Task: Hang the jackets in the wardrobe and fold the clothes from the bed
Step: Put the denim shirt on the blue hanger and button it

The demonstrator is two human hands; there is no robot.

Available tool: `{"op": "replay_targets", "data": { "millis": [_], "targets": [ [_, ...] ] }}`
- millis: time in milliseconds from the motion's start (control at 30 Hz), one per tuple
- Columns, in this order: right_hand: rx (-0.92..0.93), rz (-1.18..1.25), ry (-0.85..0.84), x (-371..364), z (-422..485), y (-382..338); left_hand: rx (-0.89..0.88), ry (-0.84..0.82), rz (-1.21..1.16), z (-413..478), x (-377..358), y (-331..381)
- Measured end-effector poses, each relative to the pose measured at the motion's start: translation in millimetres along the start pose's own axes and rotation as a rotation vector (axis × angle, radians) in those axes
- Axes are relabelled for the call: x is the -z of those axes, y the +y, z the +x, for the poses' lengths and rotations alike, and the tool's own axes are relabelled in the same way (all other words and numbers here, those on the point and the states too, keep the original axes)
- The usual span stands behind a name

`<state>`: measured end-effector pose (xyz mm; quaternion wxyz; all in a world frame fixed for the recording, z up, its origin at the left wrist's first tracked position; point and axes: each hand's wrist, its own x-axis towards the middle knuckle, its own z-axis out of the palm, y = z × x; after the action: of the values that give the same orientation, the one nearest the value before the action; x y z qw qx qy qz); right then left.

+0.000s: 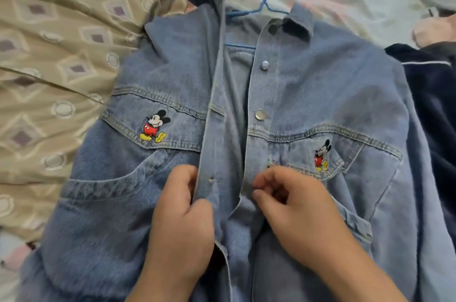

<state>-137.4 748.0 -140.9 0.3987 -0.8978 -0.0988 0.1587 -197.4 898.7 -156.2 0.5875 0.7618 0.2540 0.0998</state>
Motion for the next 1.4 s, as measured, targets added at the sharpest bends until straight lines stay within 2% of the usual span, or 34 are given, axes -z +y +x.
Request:
{"op": "replay_targets", "data": {
  "millis": [67, 200, 433, 533, 733, 1000, 1067, 1200, 1400],
  "targets": [
    [0.014, 0.017, 0.002, -1, 0, -6, -0.013, -0.013, -0.088, 1, 0, -3],
    [-0.013, 0.081, 0.0, -8, -1, -14, -0.049, -0.036, -0.045, -1, -1, -2],
    [-0.092, 0.341, 0.003, -11, 1, -20, -0.018, -0.058, -0.033, 0, -5, 2],
    [-0.133, 0.476, -0.012, -13, 2, -22, 0.001, -0.094, -0.099, 0, -2, 7],
    [-0.122, 0.48, -0.012, -13, 1, -22, -0.072, -0.266, -0.141, 1, 6, 11],
    [-0.124, 0.602, 0.023, -11, 0, -26, -0.056, -0.305, -0.065, 1, 12, 15],
    [-0.124, 0.609, 0.022, -11, 0, -26, -0.013, -0.327, -0.138, -1, 11, 19],
    [-0.115, 0.592, 0.039, -13, 0, -23, 0.244, -0.247, -0.426, -3, 6, 23],
    [-0.108, 0.589, 0.036, -17, 0, -23, 0.208, -0.199, -0.294, -1, 4, 20]
  ]
}}
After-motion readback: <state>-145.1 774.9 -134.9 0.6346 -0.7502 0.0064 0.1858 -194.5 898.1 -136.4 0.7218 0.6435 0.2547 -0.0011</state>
